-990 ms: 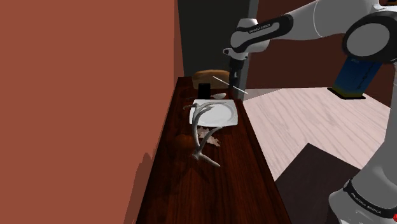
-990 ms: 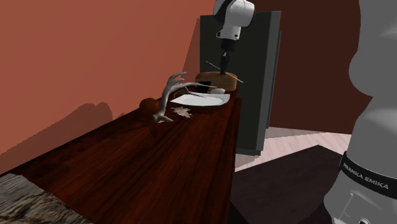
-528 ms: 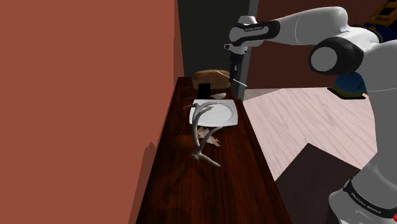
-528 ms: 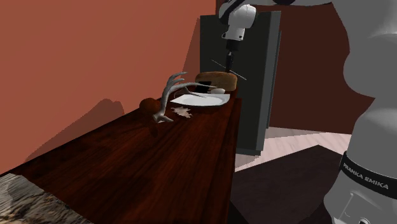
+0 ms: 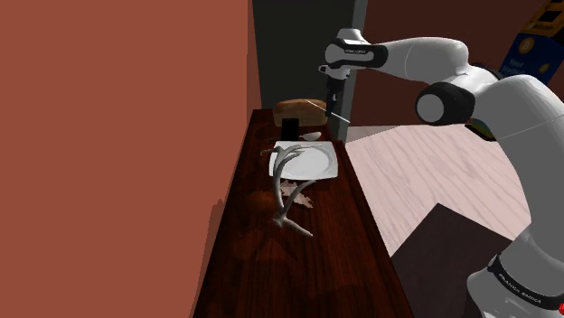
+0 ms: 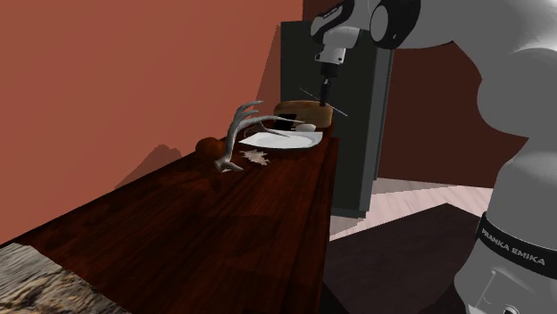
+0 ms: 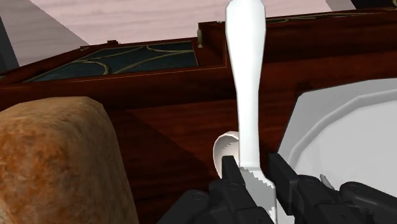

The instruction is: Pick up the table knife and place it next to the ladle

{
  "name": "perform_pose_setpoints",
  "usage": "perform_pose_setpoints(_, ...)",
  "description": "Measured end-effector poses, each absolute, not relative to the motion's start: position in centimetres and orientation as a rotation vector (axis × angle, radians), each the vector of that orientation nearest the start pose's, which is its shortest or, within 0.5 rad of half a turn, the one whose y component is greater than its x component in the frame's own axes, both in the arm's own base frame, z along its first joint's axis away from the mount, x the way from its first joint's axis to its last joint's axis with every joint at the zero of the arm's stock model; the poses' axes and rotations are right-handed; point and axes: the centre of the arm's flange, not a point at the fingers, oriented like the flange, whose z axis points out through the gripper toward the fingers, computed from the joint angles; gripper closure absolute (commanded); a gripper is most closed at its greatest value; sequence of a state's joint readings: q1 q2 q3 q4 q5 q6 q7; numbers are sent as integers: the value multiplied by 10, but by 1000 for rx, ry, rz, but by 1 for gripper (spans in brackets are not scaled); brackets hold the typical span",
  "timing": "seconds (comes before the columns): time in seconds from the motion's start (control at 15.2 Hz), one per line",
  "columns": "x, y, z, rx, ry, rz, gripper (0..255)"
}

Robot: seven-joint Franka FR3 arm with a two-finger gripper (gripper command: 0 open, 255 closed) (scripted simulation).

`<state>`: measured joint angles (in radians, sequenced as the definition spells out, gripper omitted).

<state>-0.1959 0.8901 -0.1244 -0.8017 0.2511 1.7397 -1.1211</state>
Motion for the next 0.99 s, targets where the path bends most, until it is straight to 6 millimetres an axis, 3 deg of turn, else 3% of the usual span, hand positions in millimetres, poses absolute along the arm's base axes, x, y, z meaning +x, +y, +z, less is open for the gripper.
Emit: perform_pose_setpoints(0.99,761,-183,324,-2803,-1207,-211,255)
